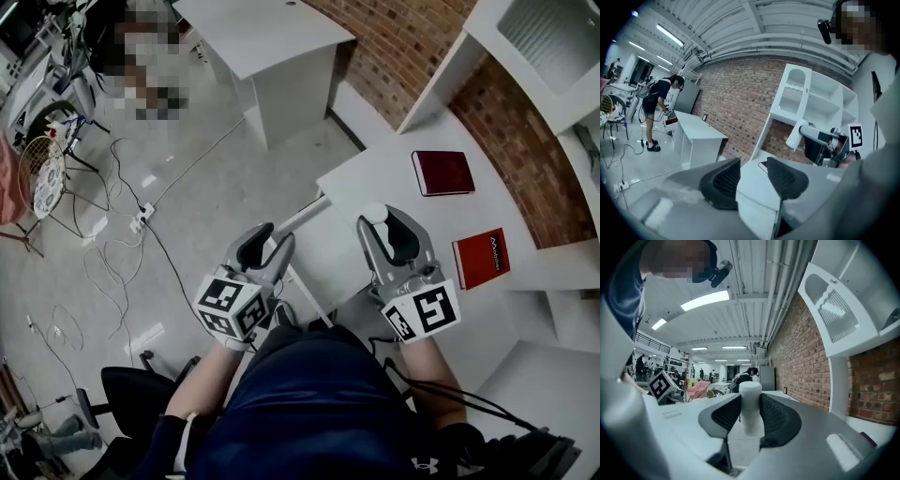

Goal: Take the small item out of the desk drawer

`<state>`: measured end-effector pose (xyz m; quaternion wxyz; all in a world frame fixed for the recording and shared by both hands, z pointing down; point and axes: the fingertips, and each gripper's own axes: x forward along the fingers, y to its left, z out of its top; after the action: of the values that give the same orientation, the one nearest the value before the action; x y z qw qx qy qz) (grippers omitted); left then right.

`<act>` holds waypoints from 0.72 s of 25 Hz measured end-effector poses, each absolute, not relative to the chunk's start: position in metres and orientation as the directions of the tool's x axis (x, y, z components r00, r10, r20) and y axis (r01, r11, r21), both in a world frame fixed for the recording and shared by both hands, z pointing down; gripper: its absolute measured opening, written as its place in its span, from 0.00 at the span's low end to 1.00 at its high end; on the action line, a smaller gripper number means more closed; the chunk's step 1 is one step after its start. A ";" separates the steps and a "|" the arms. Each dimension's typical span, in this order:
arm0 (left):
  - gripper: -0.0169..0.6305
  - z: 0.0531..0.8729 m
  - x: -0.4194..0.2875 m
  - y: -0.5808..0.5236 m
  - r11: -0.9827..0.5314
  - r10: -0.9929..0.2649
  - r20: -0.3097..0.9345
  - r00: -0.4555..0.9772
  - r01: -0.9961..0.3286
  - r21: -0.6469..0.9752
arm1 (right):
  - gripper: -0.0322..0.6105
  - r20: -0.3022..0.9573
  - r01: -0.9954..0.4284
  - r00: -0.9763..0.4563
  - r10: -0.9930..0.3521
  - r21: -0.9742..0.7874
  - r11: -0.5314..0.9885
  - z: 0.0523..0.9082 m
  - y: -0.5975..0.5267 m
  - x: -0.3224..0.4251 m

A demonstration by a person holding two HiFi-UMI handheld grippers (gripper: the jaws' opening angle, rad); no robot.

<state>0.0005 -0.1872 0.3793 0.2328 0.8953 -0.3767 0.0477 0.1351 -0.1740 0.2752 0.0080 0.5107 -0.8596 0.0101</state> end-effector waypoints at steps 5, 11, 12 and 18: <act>0.31 0.357 0.001 -0.190 -0.627 -0.663 0.224 0.715 -0.693 0.356 | 0.25 -0.058 -0.885 -0.464 -0.884 -0.020 0.466 0.242 -0.170 0.143; 0.31 0.348 -0.001 -0.186 -0.635 -0.666 0.206 0.717 -0.690 0.347 | 0.25 -0.125 -0.883 -0.464 -0.877 -0.018 0.469 0.218 -0.159 0.140; 0.31 0.347 -0.001 -0.186 -0.638 -0.667 0.207 0.716 -0.692 0.337 | 0.25 -0.133 -0.883 -0.463 -0.876 -0.018 0.469 0.215 -0.158 0.140; 0.31 0.341 0.001 -0.186 -0.657 -0.672 0.204 0.712 -0.700 0.281 | 0.25 -0.144 -0.882 -0.462 -0.875 -0.031 0.470 0.212 -0.156 0.143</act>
<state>0.0011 -0.1857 0.3407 0.1716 0.9092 -0.3772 0.0412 0.1427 -0.1564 0.2122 -0.0699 0.5141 -0.8545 -0.0241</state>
